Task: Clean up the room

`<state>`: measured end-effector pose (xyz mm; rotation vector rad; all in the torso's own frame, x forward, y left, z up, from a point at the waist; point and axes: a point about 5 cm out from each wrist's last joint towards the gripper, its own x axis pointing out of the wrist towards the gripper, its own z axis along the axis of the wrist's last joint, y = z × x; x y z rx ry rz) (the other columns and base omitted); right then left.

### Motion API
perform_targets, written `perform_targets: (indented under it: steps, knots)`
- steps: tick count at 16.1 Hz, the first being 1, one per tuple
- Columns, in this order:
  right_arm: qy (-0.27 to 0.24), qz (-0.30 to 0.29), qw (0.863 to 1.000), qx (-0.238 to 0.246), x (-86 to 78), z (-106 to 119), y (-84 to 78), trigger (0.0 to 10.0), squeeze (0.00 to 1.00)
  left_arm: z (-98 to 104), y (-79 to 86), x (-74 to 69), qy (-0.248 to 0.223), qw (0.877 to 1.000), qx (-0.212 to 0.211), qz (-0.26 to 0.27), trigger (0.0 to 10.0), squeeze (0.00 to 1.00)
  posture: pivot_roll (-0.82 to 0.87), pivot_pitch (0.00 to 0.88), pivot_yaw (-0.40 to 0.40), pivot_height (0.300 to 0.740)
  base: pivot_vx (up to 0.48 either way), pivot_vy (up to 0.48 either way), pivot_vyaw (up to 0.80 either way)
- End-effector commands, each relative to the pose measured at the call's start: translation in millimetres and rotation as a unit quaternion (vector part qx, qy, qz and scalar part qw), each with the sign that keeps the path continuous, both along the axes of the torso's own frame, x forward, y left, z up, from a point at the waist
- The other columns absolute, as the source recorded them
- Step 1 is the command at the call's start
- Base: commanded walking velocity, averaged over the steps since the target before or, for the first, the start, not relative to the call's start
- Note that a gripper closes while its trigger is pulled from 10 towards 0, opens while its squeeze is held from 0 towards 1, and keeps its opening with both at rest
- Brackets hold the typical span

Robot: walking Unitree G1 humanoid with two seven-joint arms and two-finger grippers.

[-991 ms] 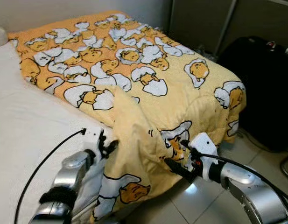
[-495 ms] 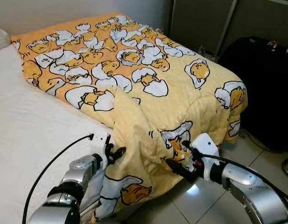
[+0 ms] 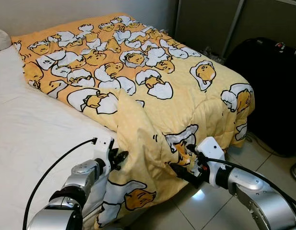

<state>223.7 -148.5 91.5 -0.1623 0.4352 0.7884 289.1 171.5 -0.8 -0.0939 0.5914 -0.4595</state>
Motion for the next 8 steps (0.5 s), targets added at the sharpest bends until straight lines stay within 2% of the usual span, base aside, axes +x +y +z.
perform_targets:
  steps: [1, 4, 8]
  knots:
    - [-0.010, 0.007, 1.000, 0.014, 1.4, 7.2, 1.2, 10.0, 0.00, 3.9, 1.5, 4.0, -0.004, 1.000, 0.001, -0.005, 0.0, 0.00, -0.11, 0.015, 0.063, 0.740, 0.000, 0.000, 0.00]
    - [0.009, 0.041, 0.998, 0.038, -4.0, 9.4, 3.3, 10.0, 0.00, 2.8, -0.2, 2.8, 0.002, 1.000, -0.005, -0.015, 0.0, 0.00, -0.11, 0.018, 0.073, 0.740, 0.000, 0.000, 0.00]
    - [0.010, 0.043, 0.998, 0.040, -3.4, 9.4, 3.0, 10.0, 0.00, 1.8, -1.4, 1.7, 0.005, 1.000, -0.004, -0.024, 0.0, 0.00, -0.11, 0.019, 0.078, 0.740, 0.000, 0.000, 0.00]
